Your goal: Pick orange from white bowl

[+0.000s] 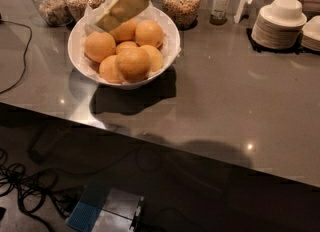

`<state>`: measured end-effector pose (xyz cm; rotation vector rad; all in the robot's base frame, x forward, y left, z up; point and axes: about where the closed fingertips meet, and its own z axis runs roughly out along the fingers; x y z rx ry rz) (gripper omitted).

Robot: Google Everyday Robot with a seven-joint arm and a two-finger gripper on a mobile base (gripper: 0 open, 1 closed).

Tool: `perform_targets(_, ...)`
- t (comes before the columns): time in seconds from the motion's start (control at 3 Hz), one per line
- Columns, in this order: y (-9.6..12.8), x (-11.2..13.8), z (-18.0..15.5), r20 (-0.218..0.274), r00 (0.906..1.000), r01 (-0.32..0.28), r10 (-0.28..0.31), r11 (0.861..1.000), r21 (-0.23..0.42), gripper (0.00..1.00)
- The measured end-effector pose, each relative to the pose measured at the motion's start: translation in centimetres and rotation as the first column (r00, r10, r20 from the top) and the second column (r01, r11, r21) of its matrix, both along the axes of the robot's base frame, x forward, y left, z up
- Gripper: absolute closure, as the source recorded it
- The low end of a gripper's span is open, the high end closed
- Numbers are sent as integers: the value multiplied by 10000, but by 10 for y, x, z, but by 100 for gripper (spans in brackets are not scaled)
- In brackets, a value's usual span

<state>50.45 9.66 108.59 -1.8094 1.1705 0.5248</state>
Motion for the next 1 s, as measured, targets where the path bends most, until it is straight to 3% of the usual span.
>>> perform_targets(0.33,0,0,0,0,10000,0,0,10000,0,0)
perform_targets(1.0,-1,1,-5,-130,9998,124,-124,9999,4,0)
